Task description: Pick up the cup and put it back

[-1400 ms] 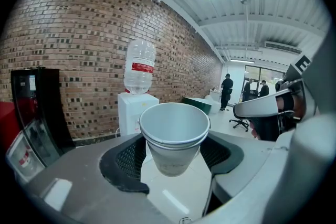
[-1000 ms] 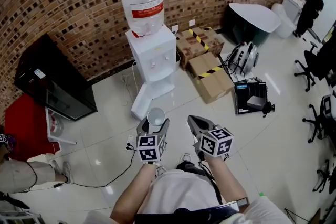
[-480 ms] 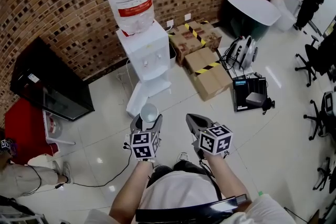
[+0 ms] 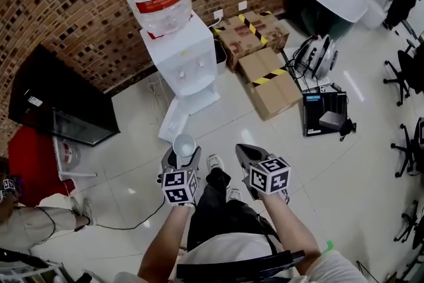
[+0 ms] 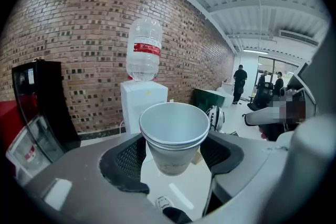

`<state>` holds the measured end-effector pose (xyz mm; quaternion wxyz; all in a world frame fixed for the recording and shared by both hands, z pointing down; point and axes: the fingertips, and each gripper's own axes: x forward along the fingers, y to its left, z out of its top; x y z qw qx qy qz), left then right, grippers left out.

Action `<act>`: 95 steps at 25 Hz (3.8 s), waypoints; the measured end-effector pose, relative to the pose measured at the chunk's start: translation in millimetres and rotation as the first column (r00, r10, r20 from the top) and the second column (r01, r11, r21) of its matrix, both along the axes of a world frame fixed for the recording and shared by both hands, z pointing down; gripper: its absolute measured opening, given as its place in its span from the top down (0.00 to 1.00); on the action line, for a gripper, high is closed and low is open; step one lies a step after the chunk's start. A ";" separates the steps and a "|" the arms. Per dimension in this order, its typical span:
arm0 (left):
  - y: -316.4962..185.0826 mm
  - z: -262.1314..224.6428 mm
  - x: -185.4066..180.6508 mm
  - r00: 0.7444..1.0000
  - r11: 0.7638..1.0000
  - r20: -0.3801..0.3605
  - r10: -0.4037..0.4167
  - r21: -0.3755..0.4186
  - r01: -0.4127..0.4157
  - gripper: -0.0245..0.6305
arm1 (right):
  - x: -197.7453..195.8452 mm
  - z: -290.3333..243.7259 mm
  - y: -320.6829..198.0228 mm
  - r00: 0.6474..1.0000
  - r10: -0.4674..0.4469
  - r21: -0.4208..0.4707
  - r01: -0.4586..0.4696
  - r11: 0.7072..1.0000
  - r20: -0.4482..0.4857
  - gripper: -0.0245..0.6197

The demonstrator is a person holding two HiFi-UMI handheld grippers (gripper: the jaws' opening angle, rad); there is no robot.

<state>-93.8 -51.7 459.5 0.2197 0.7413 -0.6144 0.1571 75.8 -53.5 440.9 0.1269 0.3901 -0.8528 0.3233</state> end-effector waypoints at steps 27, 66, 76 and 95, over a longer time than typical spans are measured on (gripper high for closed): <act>-275.6 417.8 -35.2 0.989 0.993 0.091 0.119 -0.026 -0.117 0.46 | -70.8 333.4 -248.4 1.000 -0.003 -0.018 0.003 1.000 0.021 0.94; -479.8 705.3 -72.1 0.993 0.999 0.118 0.011 -0.041 -0.007 0.32 | -111.1 547.1 -308.0 0.992 -0.044 0.001 0.044 0.999 0.116 0.94; -348.3 585.3 -46.5 0.990 0.999 -0.141 0.019 -0.029 -0.023 0.72 | -82.4 482.0 -279.6 0.995 0.014 -0.085 -0.005 0.996 0.100 0.94; -44.4 130.1 -36.6 0.982 0.982 -0.155 -0.109 -0.167 0.082 0.96 | -72.4 117.6 -89.5 0.963 -0.235 -0.088 0.225 0.970 -0.129 0.94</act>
